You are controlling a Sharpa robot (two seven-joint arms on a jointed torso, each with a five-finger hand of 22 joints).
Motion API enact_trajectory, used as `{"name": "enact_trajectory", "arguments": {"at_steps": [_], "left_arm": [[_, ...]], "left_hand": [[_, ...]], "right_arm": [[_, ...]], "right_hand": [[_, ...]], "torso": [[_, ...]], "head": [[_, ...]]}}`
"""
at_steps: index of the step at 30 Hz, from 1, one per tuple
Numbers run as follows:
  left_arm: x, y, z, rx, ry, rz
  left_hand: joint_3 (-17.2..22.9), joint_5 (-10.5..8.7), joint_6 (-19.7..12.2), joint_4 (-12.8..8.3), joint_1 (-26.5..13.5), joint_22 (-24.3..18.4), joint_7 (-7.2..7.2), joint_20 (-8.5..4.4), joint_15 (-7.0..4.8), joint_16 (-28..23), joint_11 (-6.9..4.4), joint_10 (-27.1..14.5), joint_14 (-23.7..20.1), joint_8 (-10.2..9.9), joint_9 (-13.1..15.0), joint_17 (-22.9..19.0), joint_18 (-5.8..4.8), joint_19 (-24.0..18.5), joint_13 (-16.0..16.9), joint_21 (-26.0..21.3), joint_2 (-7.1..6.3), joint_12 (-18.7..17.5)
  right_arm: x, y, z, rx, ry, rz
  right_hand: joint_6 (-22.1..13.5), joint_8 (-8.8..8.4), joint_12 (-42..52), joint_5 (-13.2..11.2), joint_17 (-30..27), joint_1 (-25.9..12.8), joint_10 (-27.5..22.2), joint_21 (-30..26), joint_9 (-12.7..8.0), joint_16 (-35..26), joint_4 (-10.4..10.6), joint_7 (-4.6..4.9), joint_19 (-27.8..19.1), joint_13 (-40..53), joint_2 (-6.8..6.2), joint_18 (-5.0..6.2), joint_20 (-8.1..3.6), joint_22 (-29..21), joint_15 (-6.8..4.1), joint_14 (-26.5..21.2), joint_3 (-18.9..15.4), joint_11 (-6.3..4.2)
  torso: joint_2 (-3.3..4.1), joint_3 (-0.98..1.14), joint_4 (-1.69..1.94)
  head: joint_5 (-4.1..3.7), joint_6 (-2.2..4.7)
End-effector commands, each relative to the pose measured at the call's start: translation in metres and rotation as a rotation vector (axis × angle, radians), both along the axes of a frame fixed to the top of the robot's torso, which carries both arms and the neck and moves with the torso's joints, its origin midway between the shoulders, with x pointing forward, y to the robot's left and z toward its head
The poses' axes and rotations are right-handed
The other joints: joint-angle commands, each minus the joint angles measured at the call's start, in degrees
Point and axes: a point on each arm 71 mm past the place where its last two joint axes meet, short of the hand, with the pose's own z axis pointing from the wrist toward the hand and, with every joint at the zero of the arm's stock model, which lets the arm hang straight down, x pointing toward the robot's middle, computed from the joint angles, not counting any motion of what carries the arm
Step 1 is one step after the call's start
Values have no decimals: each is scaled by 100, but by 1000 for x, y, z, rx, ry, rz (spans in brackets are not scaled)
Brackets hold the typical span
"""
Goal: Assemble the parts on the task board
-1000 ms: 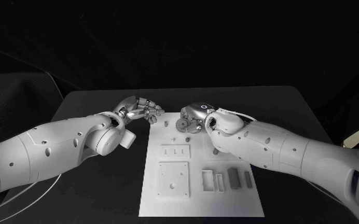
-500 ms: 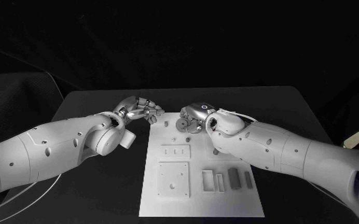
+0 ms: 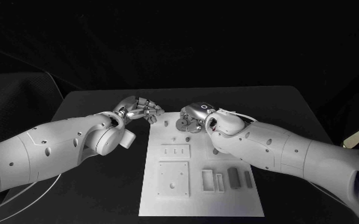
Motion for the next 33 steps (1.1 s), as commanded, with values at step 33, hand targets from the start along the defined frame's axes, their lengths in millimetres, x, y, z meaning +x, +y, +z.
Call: {"name": "enact_trajectory", "arguments": {"at_steps": [33], "left_arm": [[0, -2, 1, -3, -3, -11]], "left_hand": [[1, 24, -13, 31, 65, -8, 23, 8, 2, -37, 8, -33, -27, -35, -9, 9, 40, -47, 8, -35, 8, 37]], "right_arm": [[1, -2, 0, 10, 7, -3]], "right_hand": [[266, -171, 15, -21, -123, -248, 12, 670, 35, 7, 7, 318, 51, -55, -403, 17, 7, 13, 16, -28, -39, -26]], "torso": [[1, -1, 2]], "head": [[-12, -7]]}}
